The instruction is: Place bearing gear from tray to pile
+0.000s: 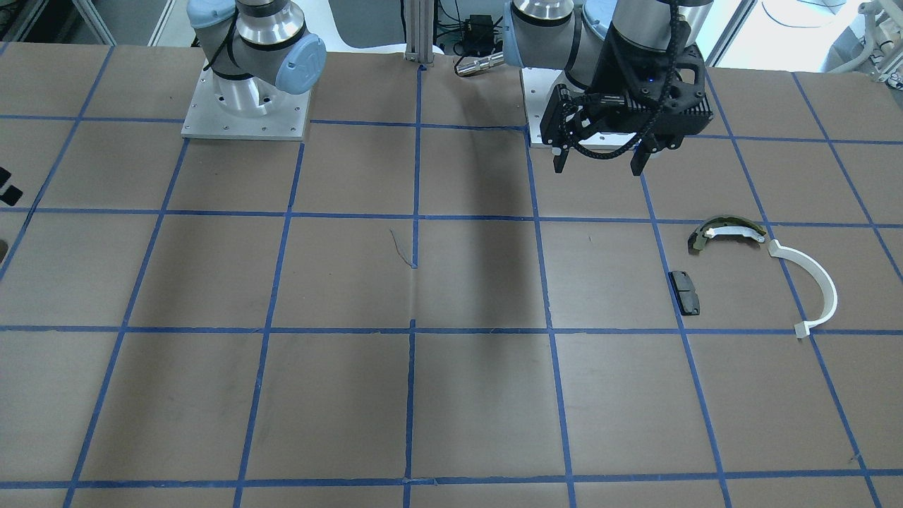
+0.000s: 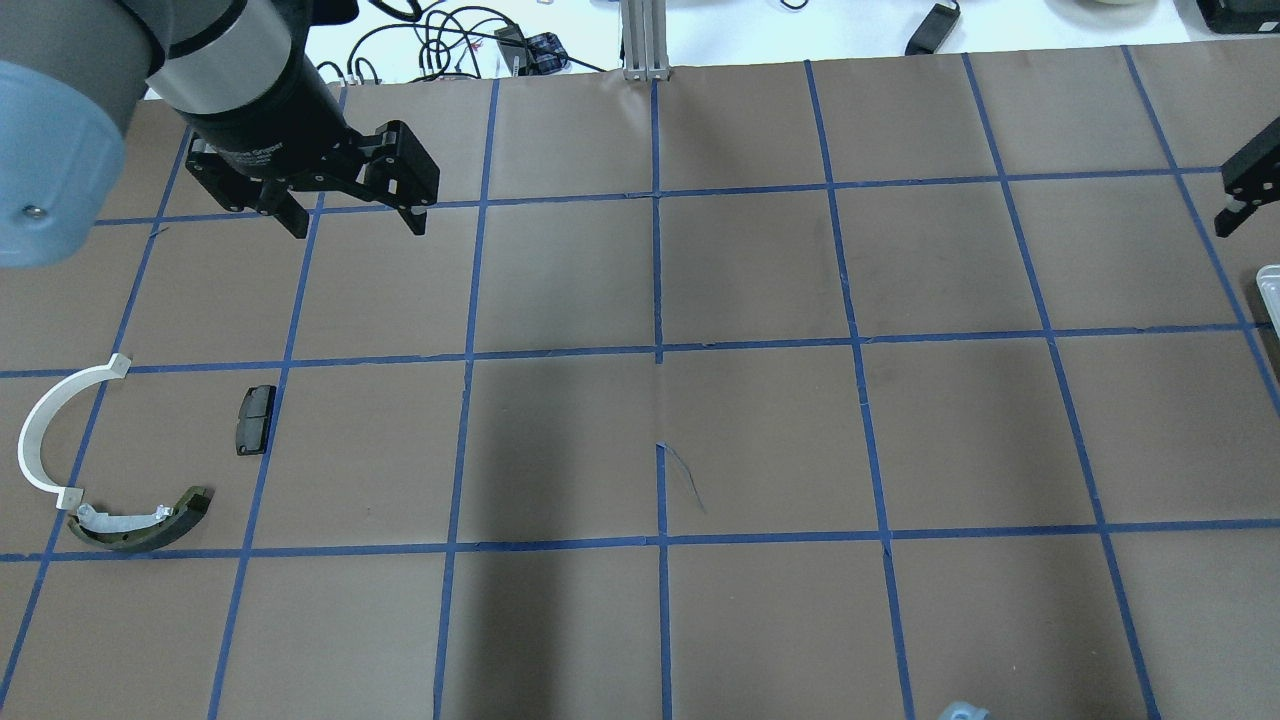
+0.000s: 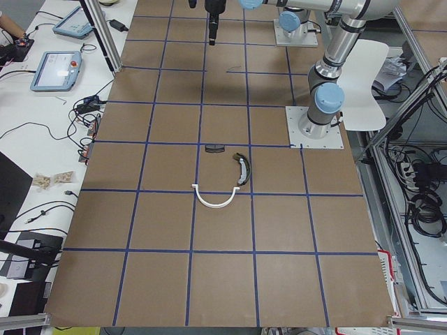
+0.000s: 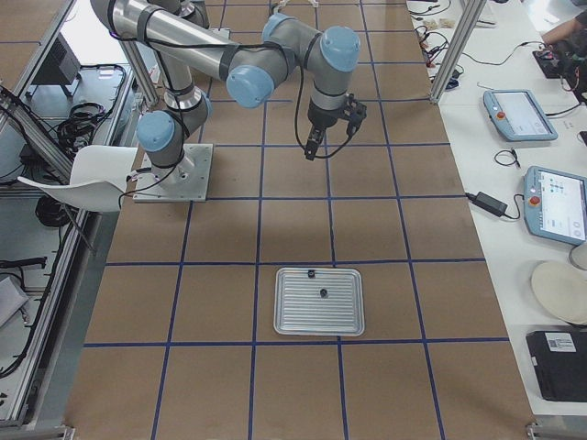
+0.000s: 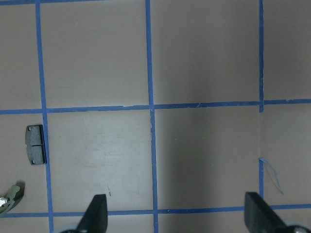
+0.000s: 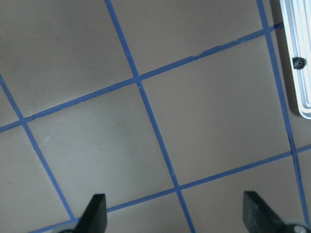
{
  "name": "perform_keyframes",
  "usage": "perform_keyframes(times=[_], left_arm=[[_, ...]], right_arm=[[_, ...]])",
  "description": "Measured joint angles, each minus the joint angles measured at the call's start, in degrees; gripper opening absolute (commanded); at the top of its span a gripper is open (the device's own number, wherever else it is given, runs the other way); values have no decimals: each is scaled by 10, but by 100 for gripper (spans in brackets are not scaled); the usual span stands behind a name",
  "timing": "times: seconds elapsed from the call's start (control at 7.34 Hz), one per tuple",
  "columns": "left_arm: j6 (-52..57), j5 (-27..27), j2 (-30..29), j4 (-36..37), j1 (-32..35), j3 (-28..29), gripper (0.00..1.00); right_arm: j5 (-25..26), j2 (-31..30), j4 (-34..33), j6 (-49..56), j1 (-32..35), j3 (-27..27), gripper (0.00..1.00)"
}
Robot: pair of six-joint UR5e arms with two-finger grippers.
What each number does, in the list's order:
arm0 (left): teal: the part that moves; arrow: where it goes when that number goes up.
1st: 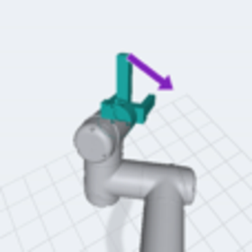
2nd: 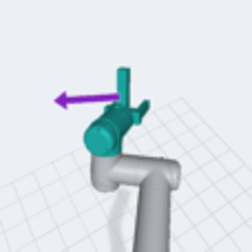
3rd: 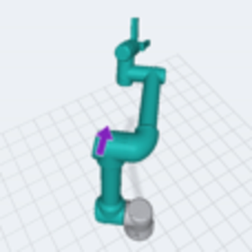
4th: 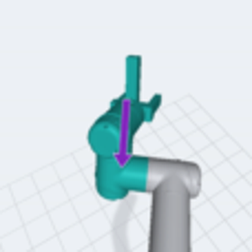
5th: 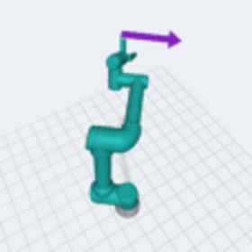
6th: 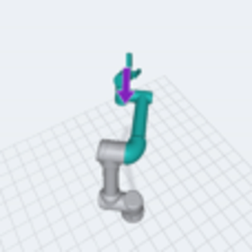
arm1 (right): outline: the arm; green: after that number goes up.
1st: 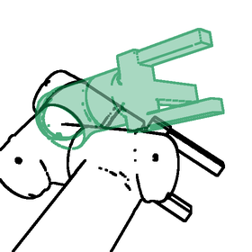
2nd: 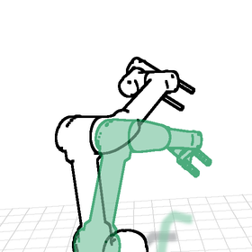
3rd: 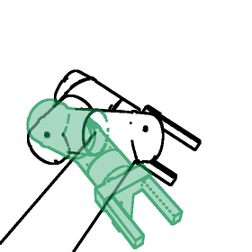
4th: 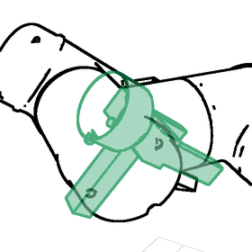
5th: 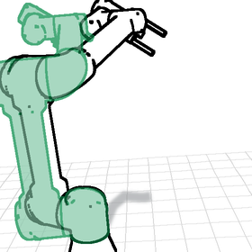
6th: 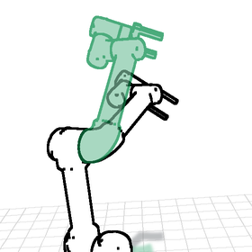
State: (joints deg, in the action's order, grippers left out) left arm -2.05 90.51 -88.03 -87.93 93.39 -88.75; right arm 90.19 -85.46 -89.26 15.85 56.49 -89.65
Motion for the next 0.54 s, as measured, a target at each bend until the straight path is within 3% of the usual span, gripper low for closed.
perform_keyframes(times=[0.54], left_arm=[[0,0,0,1,1,-5,100]], right_arm=[[24,106,-146,221,-107,5,100]])
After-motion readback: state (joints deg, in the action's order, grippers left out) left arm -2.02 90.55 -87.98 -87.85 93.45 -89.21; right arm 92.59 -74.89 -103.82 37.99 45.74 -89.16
